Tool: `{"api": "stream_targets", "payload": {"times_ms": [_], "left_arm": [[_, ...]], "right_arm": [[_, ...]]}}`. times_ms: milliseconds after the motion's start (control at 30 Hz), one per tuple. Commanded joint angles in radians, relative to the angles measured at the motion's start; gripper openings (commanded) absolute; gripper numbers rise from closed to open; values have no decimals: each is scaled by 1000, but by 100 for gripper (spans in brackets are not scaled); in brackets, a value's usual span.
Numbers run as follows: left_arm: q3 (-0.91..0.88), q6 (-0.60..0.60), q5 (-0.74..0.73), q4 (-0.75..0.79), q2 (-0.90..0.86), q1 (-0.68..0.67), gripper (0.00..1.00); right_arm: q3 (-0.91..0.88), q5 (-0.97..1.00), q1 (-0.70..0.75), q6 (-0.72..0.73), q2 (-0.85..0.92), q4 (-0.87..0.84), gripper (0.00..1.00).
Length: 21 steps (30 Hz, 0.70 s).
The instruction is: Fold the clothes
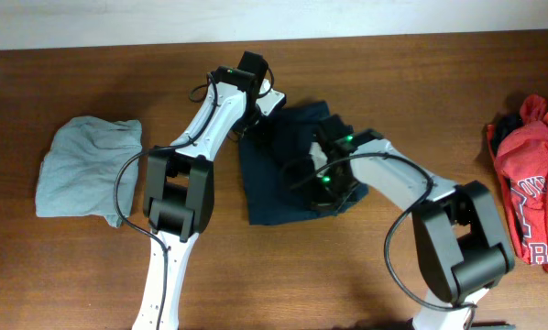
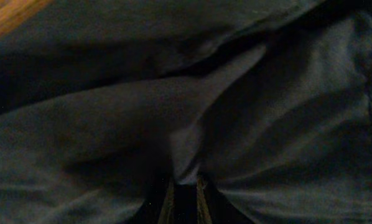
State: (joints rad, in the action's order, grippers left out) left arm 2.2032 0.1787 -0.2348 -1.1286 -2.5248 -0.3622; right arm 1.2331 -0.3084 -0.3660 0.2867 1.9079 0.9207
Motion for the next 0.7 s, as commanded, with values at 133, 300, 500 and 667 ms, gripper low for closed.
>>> {"api": "stream_targets", "payload": {"times_ms": [133,300,500,667], "left_arm": [[-9,-5,69,-8,-59,19,16],[106,-5,75,-111,-56,23,23],[557,-37,101,-443,-56,30,45],[750,-96,123,-560,-35,58,49]], "right_arm": [[-6,186,151,-13,10,87,4],[-6,124,156,-100,-64,124,4],[-6,106,157,-106,-364,112,4],[-6,106,157,-131,-499,111,5]]}}
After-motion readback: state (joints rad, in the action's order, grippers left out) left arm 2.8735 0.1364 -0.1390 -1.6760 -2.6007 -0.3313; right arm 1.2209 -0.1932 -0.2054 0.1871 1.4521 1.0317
